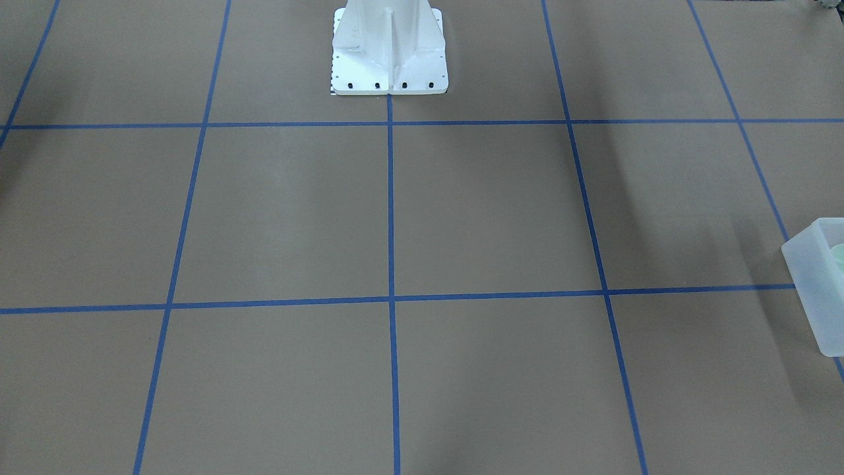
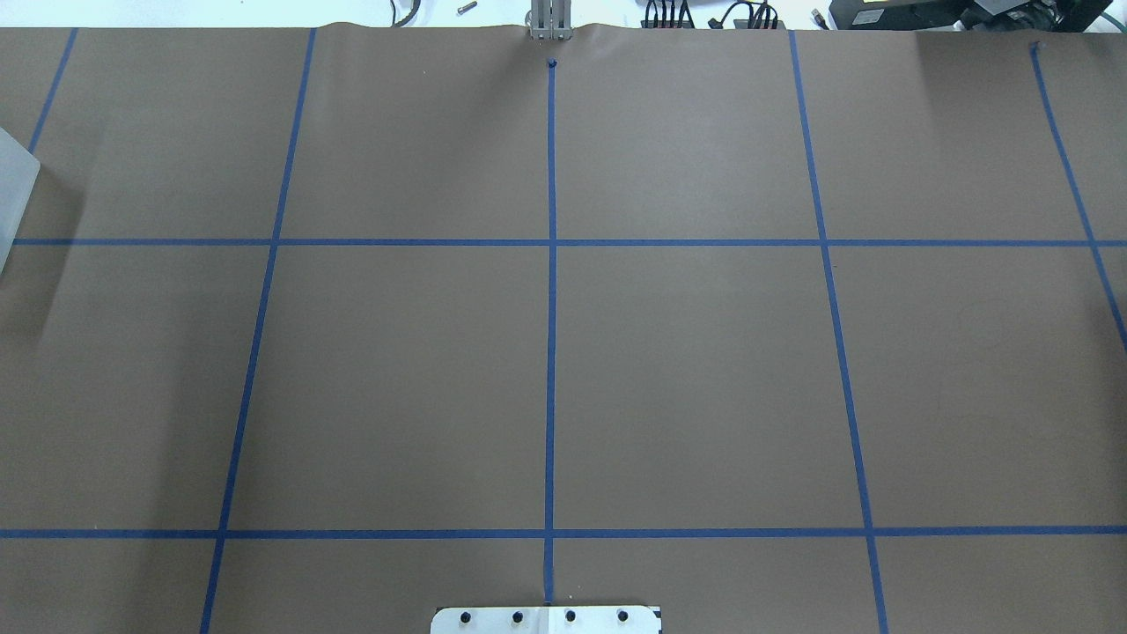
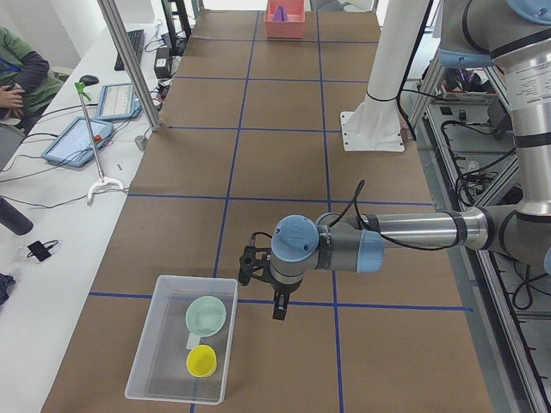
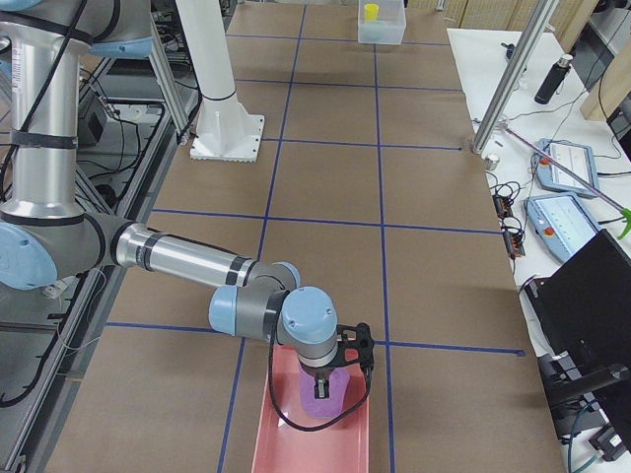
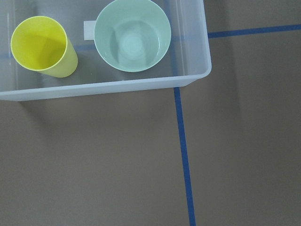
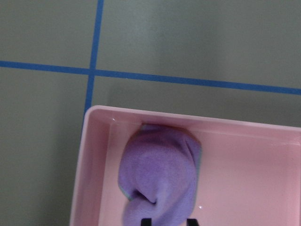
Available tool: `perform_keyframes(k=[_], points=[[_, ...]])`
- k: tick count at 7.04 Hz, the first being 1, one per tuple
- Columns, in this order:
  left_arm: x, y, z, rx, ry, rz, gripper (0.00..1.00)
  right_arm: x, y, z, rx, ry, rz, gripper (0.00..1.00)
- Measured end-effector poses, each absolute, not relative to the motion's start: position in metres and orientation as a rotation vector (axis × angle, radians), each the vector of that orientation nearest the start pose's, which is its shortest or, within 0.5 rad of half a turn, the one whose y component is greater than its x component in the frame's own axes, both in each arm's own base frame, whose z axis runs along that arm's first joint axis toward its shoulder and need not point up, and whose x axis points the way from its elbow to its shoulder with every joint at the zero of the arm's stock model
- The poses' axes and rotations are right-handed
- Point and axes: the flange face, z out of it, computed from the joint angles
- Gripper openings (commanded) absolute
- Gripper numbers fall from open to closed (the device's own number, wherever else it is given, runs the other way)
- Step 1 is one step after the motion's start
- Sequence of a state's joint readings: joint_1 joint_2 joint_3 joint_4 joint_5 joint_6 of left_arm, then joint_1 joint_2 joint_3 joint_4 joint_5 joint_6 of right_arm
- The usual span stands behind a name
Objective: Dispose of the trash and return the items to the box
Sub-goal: 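Lower the purple cloth into the pink bin and open the right gripper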
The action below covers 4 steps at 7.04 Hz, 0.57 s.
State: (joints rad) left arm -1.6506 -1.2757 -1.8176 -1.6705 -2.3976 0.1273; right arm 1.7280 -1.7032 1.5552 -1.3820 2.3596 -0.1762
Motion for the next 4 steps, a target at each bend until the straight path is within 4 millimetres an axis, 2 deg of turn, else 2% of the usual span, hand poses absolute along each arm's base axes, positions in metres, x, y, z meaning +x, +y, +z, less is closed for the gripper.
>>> perform_keyframes(k=[2,3,4], points=[[-0.089,-0.364,0.652,0.130,0.818,0.064,0.98,0.120,-0.434,0.654,0.207,-0.807,-0.001,1.00],[-0.089,-0.363,0.653,0.128,0.818,0.064,0.98,0.110,-0.433,0.635,0.195,-0.806,0.025,1.00],[-0.089,-0.363,0.653,0.128,0.818,0.063,0.98,0.098,-0.423,0.636,0.163,-0.780,0.030,1.00]])
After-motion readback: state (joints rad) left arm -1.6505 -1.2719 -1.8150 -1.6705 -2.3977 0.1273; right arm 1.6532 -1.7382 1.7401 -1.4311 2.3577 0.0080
